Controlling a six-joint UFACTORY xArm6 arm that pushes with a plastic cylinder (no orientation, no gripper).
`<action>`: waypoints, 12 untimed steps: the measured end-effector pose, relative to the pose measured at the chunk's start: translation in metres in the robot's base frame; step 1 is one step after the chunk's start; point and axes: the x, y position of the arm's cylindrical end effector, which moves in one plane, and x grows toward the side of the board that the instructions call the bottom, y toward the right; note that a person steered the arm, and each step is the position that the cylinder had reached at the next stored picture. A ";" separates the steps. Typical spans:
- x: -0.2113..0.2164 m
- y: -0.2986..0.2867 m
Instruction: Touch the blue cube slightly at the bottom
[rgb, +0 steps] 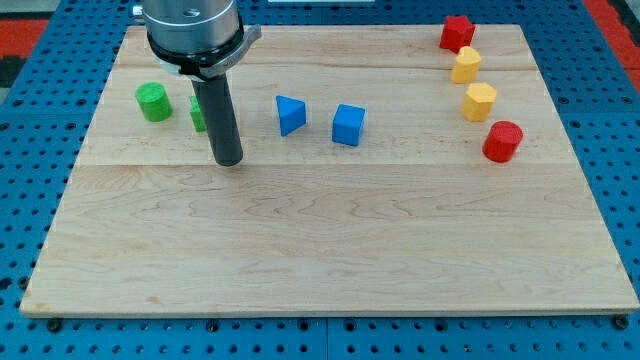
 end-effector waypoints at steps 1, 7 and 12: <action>0.000 0.000; 0.001 0.000; 0.011 0.096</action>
